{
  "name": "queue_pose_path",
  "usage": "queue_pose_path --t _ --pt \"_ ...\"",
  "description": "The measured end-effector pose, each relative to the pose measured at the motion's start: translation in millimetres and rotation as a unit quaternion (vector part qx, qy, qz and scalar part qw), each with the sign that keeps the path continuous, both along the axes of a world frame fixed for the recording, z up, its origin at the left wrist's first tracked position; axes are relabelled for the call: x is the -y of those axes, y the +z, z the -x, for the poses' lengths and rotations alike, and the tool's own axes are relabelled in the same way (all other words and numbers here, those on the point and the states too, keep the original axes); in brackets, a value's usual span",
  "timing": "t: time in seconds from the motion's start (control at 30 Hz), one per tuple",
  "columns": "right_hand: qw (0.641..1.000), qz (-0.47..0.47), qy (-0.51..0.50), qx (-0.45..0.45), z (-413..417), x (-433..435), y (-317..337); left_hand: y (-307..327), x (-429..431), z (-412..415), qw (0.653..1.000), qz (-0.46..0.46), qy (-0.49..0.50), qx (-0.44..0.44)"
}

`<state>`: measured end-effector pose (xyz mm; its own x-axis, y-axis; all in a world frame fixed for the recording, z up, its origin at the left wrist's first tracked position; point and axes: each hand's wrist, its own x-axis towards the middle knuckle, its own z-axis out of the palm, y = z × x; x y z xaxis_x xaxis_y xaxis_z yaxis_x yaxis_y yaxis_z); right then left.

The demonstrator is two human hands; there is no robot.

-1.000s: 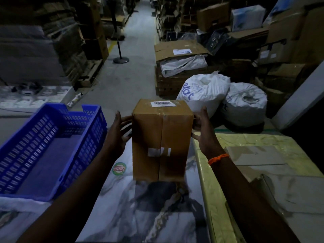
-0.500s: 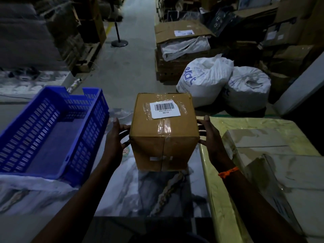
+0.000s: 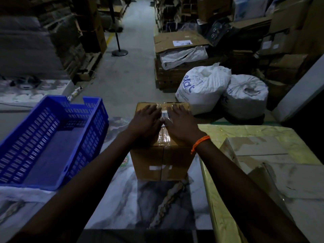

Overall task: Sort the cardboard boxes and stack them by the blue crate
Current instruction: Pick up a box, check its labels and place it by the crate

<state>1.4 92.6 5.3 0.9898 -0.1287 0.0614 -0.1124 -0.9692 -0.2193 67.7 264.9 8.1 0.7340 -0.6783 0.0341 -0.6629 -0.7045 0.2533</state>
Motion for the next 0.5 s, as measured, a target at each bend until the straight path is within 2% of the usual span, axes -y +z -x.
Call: queue_pose_path --t 0.07,0.3,0.5 --pt "1.0 0.018 -0.004 -0.014 -1.0 -2.2 -4.4 -11.7 -0.3 1.5 0.999 -0.033 -0.004 0.012" --pt "0.999 0.014 -0.005 -0.049 -6.0 2.3 -10.4 -20.2 4.2 -1.0 0.998 -0.06 -0.01 0.016" --pt "1.0 0.001 -0.005 -0.024 1.5 0.2 -5.6 -16.9 1.6 3.6 0.999 -0.038 -0.005 0.019"
